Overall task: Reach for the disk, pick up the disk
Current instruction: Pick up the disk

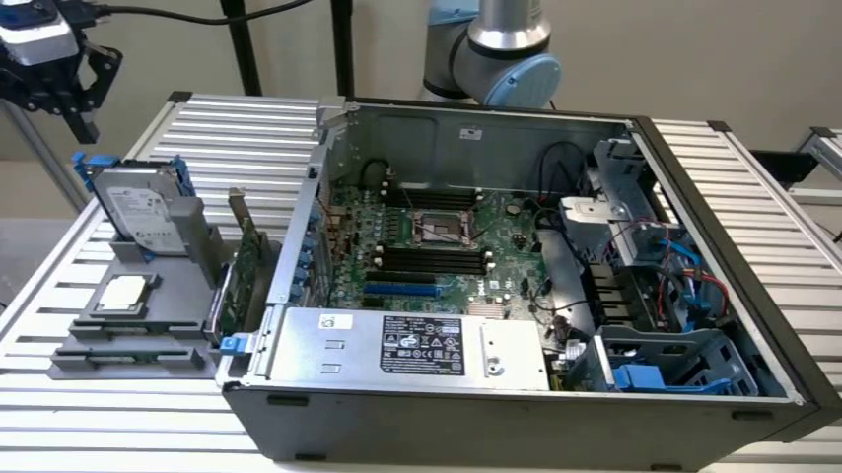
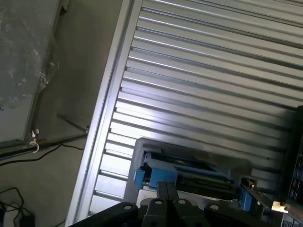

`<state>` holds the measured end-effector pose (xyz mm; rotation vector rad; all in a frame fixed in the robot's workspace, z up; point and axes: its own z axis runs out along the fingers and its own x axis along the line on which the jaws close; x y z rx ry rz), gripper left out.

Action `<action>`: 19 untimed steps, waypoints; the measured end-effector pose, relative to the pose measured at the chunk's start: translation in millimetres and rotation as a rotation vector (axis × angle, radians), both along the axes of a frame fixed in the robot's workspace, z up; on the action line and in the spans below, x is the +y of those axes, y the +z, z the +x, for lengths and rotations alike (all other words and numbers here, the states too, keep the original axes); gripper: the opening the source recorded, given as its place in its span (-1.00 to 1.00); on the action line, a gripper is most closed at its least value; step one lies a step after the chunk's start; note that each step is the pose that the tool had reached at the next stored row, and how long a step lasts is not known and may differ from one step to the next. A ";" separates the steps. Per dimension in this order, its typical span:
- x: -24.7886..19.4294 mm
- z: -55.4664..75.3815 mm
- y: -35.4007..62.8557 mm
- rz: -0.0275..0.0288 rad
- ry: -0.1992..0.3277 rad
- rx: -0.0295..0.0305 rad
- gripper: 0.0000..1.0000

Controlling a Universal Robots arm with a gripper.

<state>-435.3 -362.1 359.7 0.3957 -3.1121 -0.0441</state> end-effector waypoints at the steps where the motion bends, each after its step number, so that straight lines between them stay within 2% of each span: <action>1: 0.0 0.0 0.0 0.0000 0.019 0.0000 -0.79; 19: 0.0 0.0 -0.1 0.0000 0.346 0.0000 -0.79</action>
